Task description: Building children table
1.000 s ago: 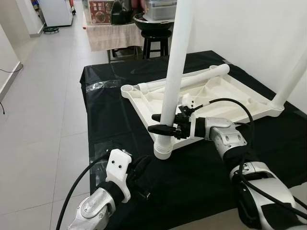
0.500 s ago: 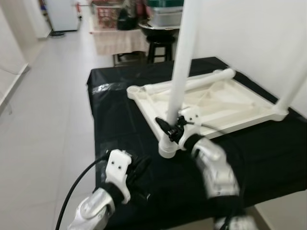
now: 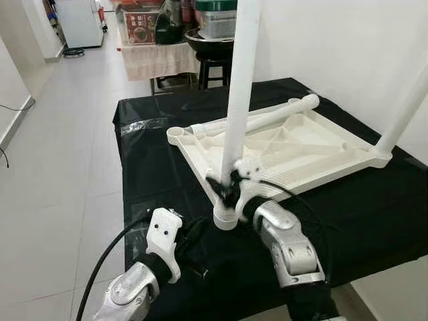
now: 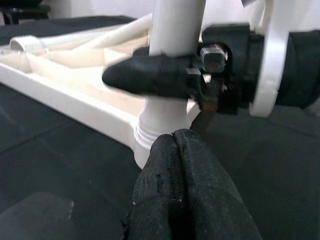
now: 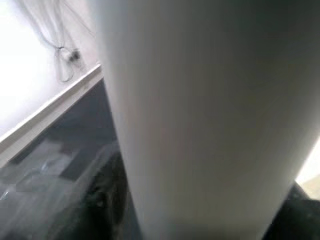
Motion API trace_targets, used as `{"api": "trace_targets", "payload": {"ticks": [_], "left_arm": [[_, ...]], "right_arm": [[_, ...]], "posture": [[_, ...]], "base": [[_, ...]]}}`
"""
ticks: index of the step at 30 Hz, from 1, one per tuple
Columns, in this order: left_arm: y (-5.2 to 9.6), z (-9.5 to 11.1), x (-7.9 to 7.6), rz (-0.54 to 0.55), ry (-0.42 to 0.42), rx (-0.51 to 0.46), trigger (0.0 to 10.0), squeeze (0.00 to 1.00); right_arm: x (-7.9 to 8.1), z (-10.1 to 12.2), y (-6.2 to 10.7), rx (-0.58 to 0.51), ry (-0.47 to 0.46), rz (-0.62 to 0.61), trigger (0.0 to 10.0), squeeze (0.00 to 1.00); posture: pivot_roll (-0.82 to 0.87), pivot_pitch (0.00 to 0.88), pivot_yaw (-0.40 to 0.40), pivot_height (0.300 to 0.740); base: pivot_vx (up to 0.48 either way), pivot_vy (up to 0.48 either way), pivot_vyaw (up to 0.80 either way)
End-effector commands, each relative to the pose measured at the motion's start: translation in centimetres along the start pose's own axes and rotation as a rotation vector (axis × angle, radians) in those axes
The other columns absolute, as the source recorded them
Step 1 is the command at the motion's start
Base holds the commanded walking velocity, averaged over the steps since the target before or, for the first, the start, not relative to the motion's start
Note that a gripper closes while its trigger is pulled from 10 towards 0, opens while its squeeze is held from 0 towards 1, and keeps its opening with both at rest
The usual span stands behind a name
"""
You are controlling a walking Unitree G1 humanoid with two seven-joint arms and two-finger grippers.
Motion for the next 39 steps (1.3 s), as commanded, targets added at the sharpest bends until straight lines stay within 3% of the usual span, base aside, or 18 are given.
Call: {"api": "trace_targets", "payload": {"ticks": [1, 2, 5, 6, 7, 10, 16, 22, 23, 33, 36, 39], "left_arm": [[0.0, -0.3, 0.1, 0.005, 0.005, 0.011, 10.0, 0.0], [0.0, -0.3, 0.1, 0.005, 0.005, 0.011, 10.0, 0.0], [-0.1, -0.3, 0.1, 0.005, 0.005, 0.011, 10.0, 0.0], [-0.1, -0.3, 0.1, 0.005, 0.005, 0.011, 10.0, 0.0], [-0.1, -0.3, 0.1, 0.005, 0.006, 0.01, 10.0, 0.0], [-0.1, -0.4, 0.1, 0.006, 0.007, 0.01, 10.0, 0.0], [-0.2, -0.4, 0.0, 0.009, 0.006, 0.01, 10.0, 0.0], [-0.2, -0.4, 0.0, 0.01, 0.007, 0.011, 10.0, 0.0], [-0.2, -0.4, -0.1, 0.01, 0.007, 0.011, 10.0, 0.0], [-0.2, -0.5, -0.2, 0.007, 0.008, 0.012, 10.0, 0.0], [-0.1, -0.4, -0.3, 0.006, 0.011, 0.01, 10.0, 0.0], [-0.1, -0.4, -0.4, 0.006, 0.011, 0.01, 10.0, 0.0]], "right_arm": [[0.5, 1.2, -0.5, -0.022, 0.004, 0.084, 10.0, 1.0], [0.5, 1.2, -0.5, -0.022, 0.004, 0.084, 10.0, 1.0], [1.5, 3.4, -0.3, -0.028, 0.107, 0.395, 10.0, 0.99], [1.5, 3.4, -0.3, -0.028, 0.107, 0.395, 10.0, 0.99], [1.5, 3.7, 0.1, -0.001, 0.165, 0.507, 10.0, 0.0], [0.9, 4.3, 0.5, 0.057, 0.214, 0.67, 10.0, 0.0], [-0.4, 5.4, -0.5, 0.121, 0.199, 0.745, 10.0, 0.0], [-0.8, 5.4, -0.4, 0.167, 0.167, 0.828, 10.0, 0.0], [-0.9, 5.4, -0.4, 0.171, 0.168, 0.831, 0.0, 0.0], [-1.7, 5.4, -0.3, 0.125, 0.159, 0.805, 0.0, 0.0], [-3.6, 5.6, 0.7, 0.039, 0.135, 0.686, 0.0, 0.0], [-4.0, 5.4, 1.0, 0.03, 0.133, 0.652, 0.0, 0.0]], "posture": [[0.0, 0.061, -0.031, 0.74], [0.0, 0.061, -0.031, 0.74], [0.01, 0.059, -0.032, 0.74], [0.01, 0.059, -0.032, 0.74], [0.01, 0.056, -0.034, 0.74], [0.01, 0.053, -0.037, 0.74], [0.02, 0.051, -0.042, 0.74], [0.02, 0.049, -0.042, 0.74], [0.02, 0.049, -0.042, 0.74], [0.01, 0.048, -0.037, 0.74], [0.01, 0.056, -0.044, 0.74], [0.01, 0.057, -0.045, 0.74]], "base": [[0.0, 0.0, 0.0], [0.0, 0.0, 0.0], [0.0, 0.0, 0.0], [0.0, 0.0, 0.0], [0.0, 0.0, 0.0], [0.0, 0.0, 0.0], [0.0, 0.0, 0.0], [0.0, 0.0, 0.0], [0.0, 0.0, 0.0], [0.0, 0.0, 0.0], [0.0, 0.0, 0.0], [0.0, 0.0, 0.0]]}}
Point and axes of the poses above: a point about 5 cm out from each wrist's last joint towards the gripper, its own y axis pointing back from the gripper into the wrist, its own z axis along the axis of the wrist's last joint, x = y × z, the point moved 3 cm from there along -y, pointing out of the wrist towards the gripper, and after that the axes turned 9 degrees about -y, right-handed, at the moved point
